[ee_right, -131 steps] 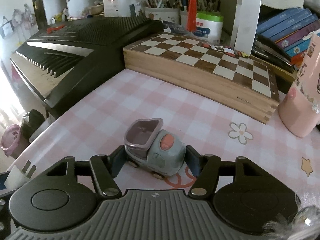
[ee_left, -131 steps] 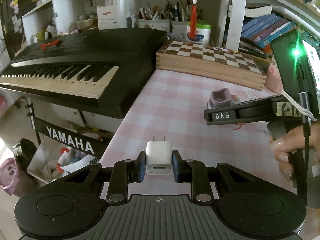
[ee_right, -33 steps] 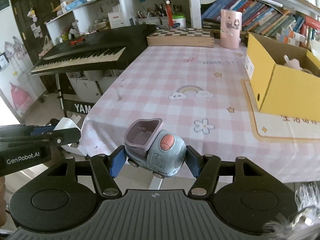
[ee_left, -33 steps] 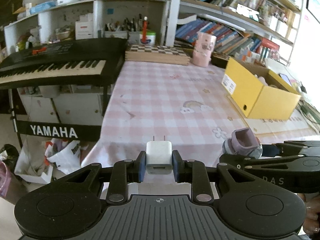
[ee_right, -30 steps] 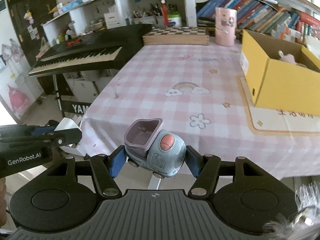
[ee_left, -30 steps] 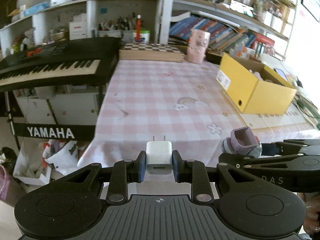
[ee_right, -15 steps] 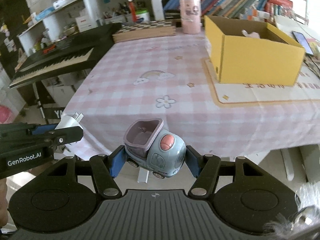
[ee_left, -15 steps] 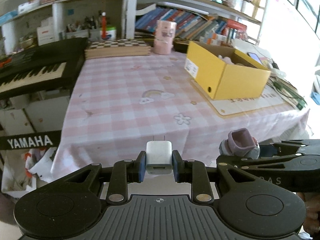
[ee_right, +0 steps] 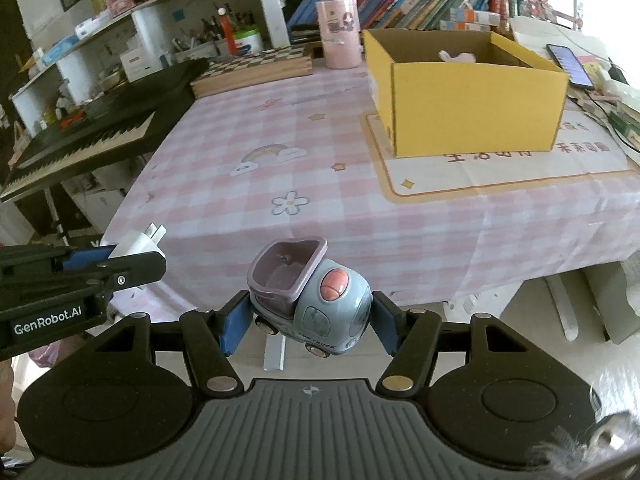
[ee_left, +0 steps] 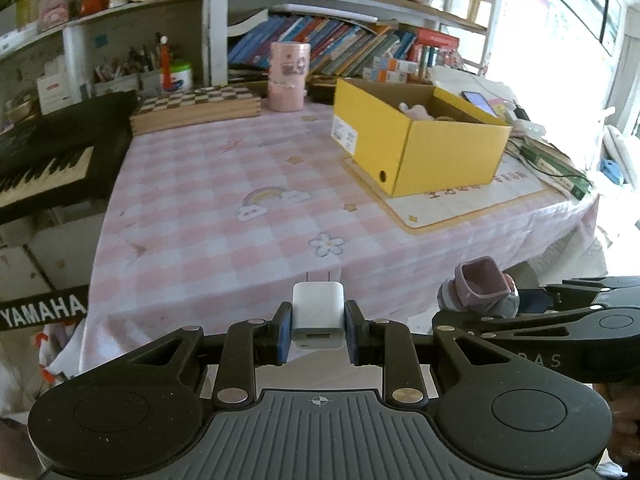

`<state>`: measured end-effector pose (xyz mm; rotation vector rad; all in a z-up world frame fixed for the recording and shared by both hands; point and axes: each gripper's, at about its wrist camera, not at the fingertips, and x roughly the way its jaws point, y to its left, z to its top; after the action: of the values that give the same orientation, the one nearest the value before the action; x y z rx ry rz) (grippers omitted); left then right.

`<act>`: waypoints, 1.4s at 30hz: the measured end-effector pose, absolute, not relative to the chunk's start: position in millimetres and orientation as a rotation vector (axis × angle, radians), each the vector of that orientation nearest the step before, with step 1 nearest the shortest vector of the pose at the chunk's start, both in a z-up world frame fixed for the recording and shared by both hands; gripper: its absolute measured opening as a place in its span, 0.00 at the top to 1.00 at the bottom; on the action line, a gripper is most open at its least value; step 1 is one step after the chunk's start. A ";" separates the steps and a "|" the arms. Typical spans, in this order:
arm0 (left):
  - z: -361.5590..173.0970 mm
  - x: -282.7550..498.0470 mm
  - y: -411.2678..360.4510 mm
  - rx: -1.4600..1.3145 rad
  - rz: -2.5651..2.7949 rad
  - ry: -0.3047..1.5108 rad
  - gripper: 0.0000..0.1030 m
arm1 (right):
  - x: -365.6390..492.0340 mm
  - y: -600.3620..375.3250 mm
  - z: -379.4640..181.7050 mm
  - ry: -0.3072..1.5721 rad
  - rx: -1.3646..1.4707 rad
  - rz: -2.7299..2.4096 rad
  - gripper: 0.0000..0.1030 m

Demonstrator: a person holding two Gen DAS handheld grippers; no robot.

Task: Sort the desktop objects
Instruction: 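Carry the plug and toy truck together toward the yellow box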

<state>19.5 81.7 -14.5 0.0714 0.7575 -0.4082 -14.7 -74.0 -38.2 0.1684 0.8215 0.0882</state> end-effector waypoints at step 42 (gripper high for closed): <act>-12.4 65.8 -50.1 0.135 -0.547 0.759 0.76 | 9.1 -200.0 -30.8 0.819 0.218 -0.043 0.41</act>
<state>65.8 -50.1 -12.4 0.1355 0.7594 -0.5473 9.1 -200.0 -30.8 0.2179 0.8190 -0.0430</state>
